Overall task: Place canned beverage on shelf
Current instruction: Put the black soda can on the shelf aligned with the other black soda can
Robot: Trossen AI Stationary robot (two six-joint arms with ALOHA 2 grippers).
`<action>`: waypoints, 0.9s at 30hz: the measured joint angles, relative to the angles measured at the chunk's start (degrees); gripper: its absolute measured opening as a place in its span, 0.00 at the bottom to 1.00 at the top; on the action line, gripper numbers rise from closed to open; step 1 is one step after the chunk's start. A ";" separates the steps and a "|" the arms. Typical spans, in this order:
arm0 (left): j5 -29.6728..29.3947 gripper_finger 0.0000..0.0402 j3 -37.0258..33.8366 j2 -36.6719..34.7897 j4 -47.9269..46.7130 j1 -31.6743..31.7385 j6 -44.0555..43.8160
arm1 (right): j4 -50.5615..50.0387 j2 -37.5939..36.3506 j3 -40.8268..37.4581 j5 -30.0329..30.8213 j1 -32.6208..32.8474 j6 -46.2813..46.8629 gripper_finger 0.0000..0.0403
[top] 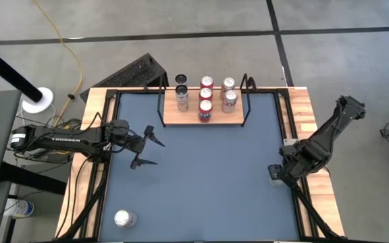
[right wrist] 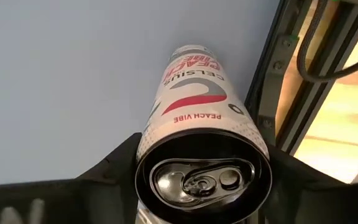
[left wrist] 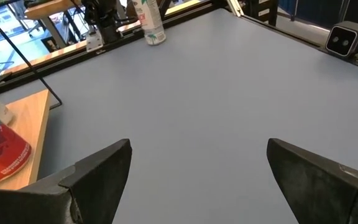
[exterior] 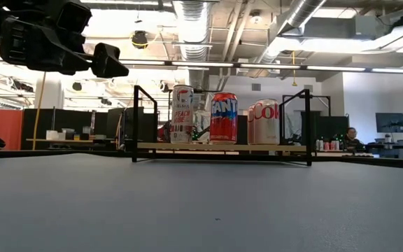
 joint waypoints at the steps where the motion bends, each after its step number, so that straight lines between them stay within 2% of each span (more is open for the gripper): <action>1: 0.00 0.91 0.00 0.00 0.00 0.00 -0.06 | 0.23 -0.02 0.16 -0.48 -0.39 -0.37 0.59; 3: 0.00 0.91 0.00 -0.01 -0.03 0.00 -0.22 | 0.60 -0.07 1.05 -0.56 -1.17 -2.33 0.53; 8: 0.04 0.91 0.00 0.00 -0.27 0.00 0.19 | 4.04 1.57 3.84 3.26 -6.39 -6.95 0.53; 14: -0.14 0.91 0.00 -0.01 -2.08 0.00 1.63 | 7.72 9.29 11.55 3.22 -18.70 -23.24 0.53; 20: -0.55 0.91 0.00 -0.02 -3.34 0.00 2.20 | 6.07 23.17 26.87 0.44 -32.10 -44.72 0.53; 27: -0.70 0.91 0.00 -0.02 -3.55 0.00 0.54 | -2.03 41.14 47.85 0.62 -44.91 -66.61 0.53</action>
